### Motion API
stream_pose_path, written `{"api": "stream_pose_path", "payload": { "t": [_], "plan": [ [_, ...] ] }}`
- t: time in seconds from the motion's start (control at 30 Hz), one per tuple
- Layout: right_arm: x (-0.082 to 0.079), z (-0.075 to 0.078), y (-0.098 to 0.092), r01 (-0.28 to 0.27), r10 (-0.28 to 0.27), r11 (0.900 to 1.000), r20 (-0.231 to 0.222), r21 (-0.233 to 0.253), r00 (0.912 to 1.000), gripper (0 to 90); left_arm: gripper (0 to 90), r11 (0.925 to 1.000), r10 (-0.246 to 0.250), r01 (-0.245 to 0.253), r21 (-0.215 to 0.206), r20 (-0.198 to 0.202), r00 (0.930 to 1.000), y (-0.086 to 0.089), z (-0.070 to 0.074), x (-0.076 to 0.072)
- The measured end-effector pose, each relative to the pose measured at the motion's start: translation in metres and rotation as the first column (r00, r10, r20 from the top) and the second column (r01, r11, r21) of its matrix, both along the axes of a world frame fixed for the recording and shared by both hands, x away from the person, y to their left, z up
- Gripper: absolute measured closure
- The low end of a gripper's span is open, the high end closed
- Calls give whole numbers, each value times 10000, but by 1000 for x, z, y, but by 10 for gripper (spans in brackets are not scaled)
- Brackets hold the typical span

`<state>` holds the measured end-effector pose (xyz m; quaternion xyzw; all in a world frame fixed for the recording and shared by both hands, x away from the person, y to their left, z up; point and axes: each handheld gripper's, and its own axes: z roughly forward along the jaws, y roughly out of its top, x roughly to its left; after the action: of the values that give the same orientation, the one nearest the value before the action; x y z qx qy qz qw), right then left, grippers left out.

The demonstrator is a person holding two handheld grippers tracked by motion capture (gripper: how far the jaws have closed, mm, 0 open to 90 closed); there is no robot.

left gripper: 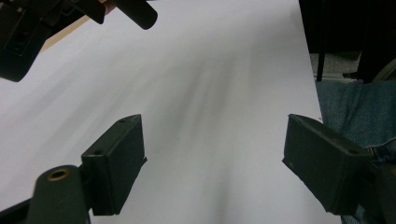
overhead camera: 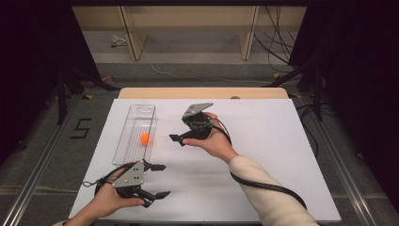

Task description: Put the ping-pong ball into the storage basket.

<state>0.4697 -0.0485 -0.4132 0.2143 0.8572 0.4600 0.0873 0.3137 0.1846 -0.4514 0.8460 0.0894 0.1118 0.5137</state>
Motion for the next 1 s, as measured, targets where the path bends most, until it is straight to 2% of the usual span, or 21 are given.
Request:
{"api": "stream_pose_path", "payload": {
  "t": [1.0],
  "plan": [
    [-11,-6,-38,497,-497,9988,-8,45,9988,166,201,10000,35,-35,-9,8,10000,1,0,0]
  ]
}}
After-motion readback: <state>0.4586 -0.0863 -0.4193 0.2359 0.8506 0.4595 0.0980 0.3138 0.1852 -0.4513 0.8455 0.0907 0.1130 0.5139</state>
